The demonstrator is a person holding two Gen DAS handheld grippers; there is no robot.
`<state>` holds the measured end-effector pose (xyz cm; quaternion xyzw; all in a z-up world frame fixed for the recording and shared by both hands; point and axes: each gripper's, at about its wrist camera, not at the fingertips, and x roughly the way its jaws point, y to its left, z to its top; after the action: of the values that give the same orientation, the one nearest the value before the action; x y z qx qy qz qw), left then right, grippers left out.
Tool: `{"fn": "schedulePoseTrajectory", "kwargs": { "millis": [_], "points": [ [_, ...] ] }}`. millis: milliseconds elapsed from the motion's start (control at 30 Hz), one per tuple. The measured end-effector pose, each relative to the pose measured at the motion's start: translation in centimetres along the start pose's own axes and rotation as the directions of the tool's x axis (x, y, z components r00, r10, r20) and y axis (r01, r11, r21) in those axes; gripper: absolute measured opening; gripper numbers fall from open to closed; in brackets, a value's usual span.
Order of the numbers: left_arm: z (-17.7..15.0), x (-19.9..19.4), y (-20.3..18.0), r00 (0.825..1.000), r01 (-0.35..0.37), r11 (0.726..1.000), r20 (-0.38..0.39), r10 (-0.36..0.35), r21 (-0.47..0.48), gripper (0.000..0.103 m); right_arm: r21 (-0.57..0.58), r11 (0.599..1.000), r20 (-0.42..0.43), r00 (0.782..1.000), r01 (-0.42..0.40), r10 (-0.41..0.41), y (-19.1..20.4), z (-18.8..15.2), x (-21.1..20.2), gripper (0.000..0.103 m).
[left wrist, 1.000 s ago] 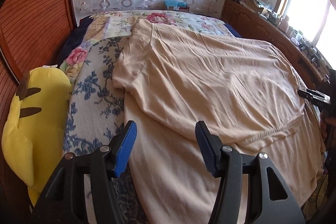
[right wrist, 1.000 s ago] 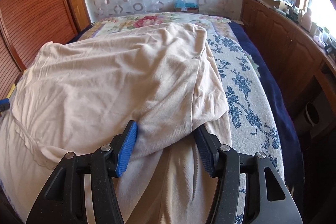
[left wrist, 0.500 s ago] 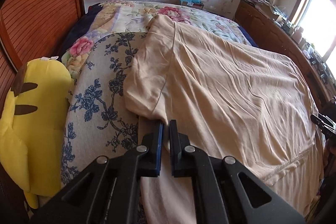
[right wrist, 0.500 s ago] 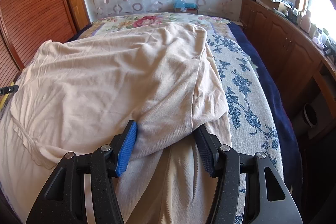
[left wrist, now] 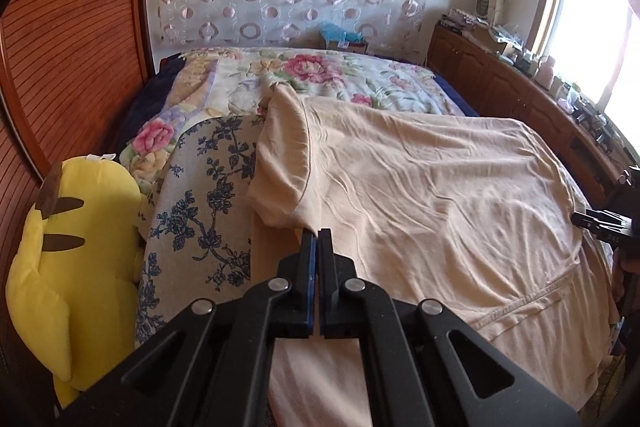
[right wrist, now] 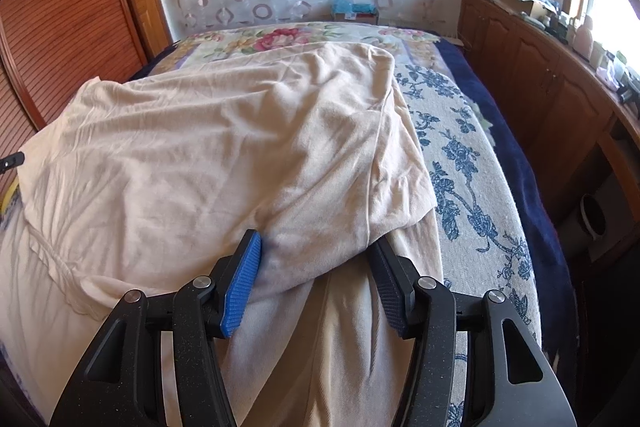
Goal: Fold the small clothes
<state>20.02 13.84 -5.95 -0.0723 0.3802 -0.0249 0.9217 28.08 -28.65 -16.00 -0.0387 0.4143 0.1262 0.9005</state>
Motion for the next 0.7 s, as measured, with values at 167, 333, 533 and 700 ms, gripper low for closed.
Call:
{"fn": "schedulePoseTrajectory", "kwargs": {
  "millis": [167,333,533,700],
  "points": [
    [0.0,-0.6,-0.4,1.0,0.017,1.0,0.02,-0.017,0.006,0.0,0.058,0.998,-0.014,0.999,-0.03,0.031,-1.4,1.3,0.5,0.022],
    [0.4,-3.0,-0.7,0.996,0.037,0.999,0.082,-0.037,0.008,0.0,0.049,0.996,0.021,0.997,-0.077,0.076,-1.3,1.8,-0.3,0.002],
    [-1.0,-7.1,-1.2,0.984,0.074,0.997,0.161,-0.073,-0.003,0.0,0.055,0.989,0.157,0.979,-0.139,0.129,-0.7,1.3,-4.8,0.001],
    [-2.6,-9.8,-1.4,0.977,0.095,0.995,0.193,-0.094,0.002,0.0,0.045,0.981,0.242,0.955,-0.188,0.172,-0.4,0.9,-9.2,0.0]
  ]
}}
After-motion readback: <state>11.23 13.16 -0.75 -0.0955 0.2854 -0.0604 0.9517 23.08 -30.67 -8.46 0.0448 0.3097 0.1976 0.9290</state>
